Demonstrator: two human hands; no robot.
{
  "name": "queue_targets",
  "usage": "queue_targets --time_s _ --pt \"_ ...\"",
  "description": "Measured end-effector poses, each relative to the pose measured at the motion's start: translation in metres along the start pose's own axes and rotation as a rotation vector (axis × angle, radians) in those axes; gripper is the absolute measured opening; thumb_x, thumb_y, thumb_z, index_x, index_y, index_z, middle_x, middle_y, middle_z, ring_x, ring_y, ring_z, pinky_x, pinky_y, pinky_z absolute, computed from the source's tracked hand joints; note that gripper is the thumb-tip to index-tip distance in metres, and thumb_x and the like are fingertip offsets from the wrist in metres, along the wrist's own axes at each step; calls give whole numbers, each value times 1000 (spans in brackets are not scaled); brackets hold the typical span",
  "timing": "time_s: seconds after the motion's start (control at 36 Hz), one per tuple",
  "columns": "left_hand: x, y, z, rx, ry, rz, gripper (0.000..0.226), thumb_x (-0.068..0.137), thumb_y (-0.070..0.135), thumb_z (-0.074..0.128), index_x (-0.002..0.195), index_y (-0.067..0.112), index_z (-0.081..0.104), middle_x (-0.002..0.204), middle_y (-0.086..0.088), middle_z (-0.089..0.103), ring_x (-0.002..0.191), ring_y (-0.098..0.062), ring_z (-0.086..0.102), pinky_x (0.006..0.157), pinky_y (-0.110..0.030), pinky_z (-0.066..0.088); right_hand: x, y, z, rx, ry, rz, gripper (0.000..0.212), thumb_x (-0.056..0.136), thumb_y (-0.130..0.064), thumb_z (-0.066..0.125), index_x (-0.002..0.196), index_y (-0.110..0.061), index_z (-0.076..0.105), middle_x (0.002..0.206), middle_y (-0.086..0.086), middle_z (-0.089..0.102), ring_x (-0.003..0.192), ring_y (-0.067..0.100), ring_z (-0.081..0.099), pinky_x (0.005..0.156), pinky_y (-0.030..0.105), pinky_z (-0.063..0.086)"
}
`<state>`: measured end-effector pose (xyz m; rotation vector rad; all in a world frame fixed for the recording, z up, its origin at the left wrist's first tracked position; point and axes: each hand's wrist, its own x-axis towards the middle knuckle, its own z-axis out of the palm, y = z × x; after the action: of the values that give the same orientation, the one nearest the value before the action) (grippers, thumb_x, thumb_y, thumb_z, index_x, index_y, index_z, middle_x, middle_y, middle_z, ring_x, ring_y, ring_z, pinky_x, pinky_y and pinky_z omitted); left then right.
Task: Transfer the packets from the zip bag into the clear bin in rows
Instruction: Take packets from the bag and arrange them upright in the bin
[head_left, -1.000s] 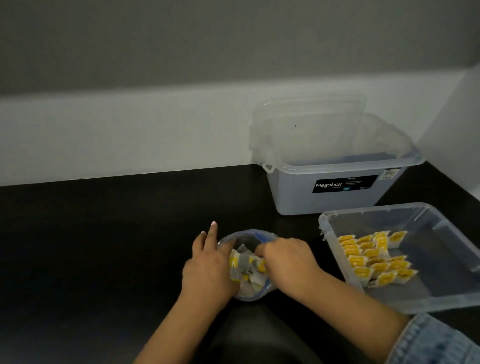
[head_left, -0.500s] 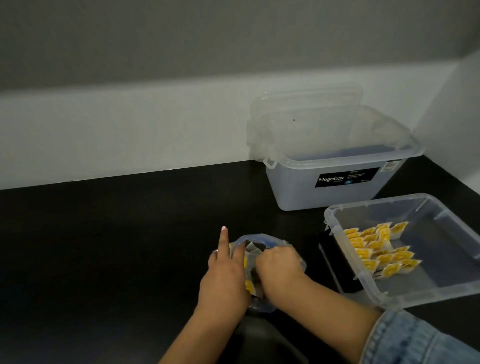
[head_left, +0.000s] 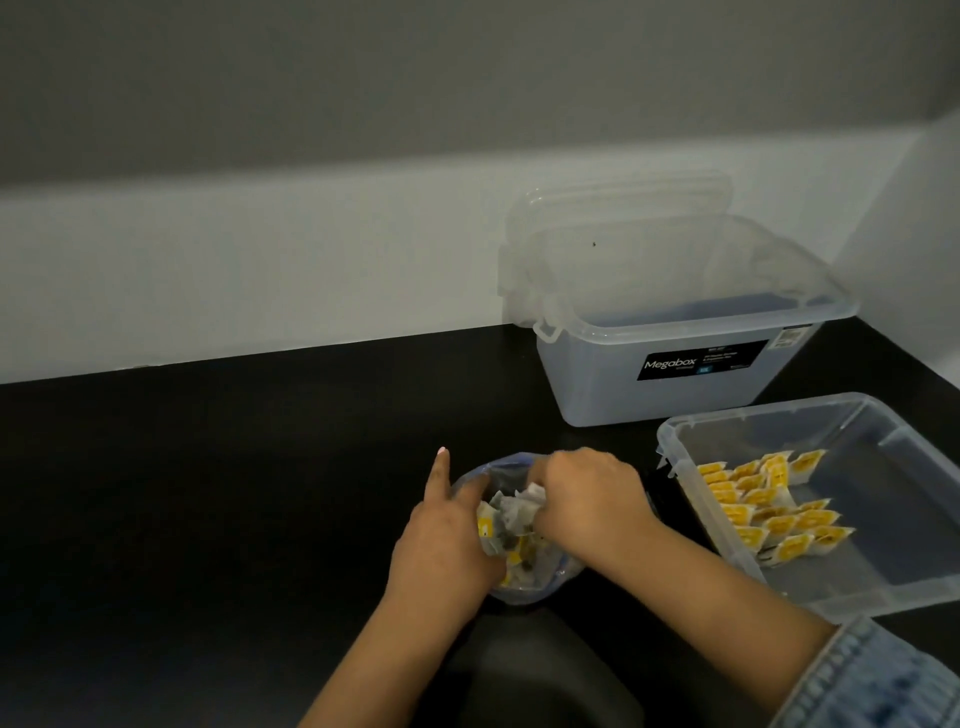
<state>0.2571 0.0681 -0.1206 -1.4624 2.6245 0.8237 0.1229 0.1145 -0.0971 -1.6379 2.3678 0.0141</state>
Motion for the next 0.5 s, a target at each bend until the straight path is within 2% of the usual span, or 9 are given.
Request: queue_targets --time_s 0.08,0.22,0.28,0.36,0.42,0.47,0.5 --pt "0 2 -4 -33 1 5 75 79 36 71 141 41 29 158 6 -9 135 -14 34 90 -21 37 -2 5 -11 171 4 30 23 79 -31 69 101 -29 64 90 -7 63 85 12 62 73 29 54" --pt "1 0 -15 -135 1 10 67 77 29 74 135 43 41 158 6 9 141 -12 25 106 -27 33 0 20 -23 500 -42 119 22 69 -22 76 89 -28 71 83 -8 70 80 10 65 77 33 56" --pt "1 -3 -21 -220 30 25 57 79 22 73 128 41 50 155 7 20 140 -11 27 106 -25 31 -1 25 -26 642 -44 154 21 69 -16 78 87 -26 72 83 -7 72 81 9 67 81 34 56" --pt "1 -7 -28 -376 164 58 41 83 13 67 117 35 60 145 10 39 130 -6 39 101 -20 35 -3 30 -31 769 -3 177 22 69 -13 79 89 -24 73 85 -5 73 83 11 68 86 38 55" --pt "1 -7 -32 -488 248 62 36 86 9 62 113 33 60 129 13 52 113 1 50 89 -15 43 -5 30 -35 790 22 175 23 71 -13 78 91 -23 73 87 -3 73 85 12 68 87 39 55" --pt "2 -5 -36 -608 256 29 33 89 6 58 108 33 59 114 13 59 97 3 57 76 -12 46 -5 28 -37 795 48 164 22 72 -14 78 90 -24 72 88 -3 73 85 13 68 87 39 55" --pt "2 -3 -39 -697 230 -2 31 90 5 55 106 31 59 110 10 62 94 0 60 75 -15 48 -6 27 -37 789 61 157 22 72 -15 78 89 -25 71 88 -4 73 85 12 68 86 39 55"
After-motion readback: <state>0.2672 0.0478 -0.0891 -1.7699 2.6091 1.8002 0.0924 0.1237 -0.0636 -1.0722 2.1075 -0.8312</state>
